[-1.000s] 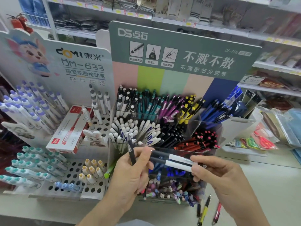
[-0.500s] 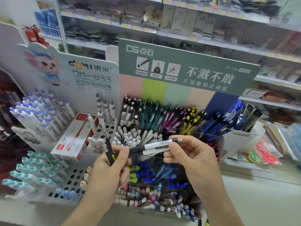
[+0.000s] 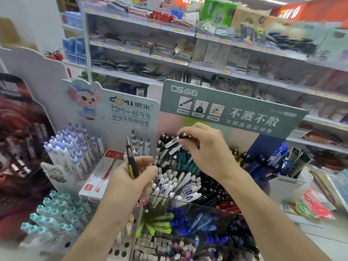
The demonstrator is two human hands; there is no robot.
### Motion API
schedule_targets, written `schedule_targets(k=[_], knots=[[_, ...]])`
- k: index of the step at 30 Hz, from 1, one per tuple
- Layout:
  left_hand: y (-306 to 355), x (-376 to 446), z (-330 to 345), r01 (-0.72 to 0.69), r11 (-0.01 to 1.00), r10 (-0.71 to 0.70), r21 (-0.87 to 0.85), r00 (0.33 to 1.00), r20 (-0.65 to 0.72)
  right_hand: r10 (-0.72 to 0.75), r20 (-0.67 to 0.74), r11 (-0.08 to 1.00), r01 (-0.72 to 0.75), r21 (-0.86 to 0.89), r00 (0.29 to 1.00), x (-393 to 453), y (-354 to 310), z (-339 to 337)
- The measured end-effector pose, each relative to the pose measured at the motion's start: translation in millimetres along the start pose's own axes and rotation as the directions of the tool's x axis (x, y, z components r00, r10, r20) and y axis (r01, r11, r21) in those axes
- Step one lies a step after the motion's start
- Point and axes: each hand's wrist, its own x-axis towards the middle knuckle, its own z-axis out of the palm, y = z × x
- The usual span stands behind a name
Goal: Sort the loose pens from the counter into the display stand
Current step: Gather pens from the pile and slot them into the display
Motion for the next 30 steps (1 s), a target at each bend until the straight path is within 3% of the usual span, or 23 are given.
schedule_targets(k=[3, 7, 12, 16, 20, 23, 27, 30], knots=[[3, 4, 1, 0.011, 0.999, -0.011, -0.036, 1.0, 0.009, -0.011, 0.175, 0.997, 0.023, -0.07, 0.985, 13, 0, 9], [5, 2, 0, 0.169, 0.956, -0.154, -0.241, 0.985, 0.082, 0.056, 0.33, 0.99, -0.01, -0.141, 0.942, 18, -3, 24], [6, -5, -8, 0.226, 0.93, -0.183, -0.29, 0.969, 0.168, 0.051, 0.335, 0.98, 0.018, -0.199, 0.941, 1, -4, 16], [6, -6, -7, 0.247, 0.935, -0.184, -0.254, 0.951, 0.247, -0.007, 0.178, 0.986, 0.036, -0.162, 0.984, 6, 5, 29], [8, -5, -6, 0.264, 0.934, -0.192, -0.243, 0.94, 0.283, -0.068, 0.082, 0.968, 0.086, -0.237, 0.994, 14, 5, 40], [8, -6, -8, 0.278, 0.921, -0.203, -0.272, 0.94, 0.275, -0.161, 0.1, 0.953, 0.181, -0.242, 0.982, 3, 7, 46], [5, -6, -10, 0.339, 0.889, -0.236, -0.309, 0.916, 0.325, -0.161, 0.113, 0.962, 0.182, -0.205, 0.98, -8, 3, 42], [6, -8, -8, 0.344, 0.899, -0.233, -0.27, 0.899, 0.37, -0.204, 0.198, 0.935, 0.25, -0.25, 0.959, -6, 1, 49]])
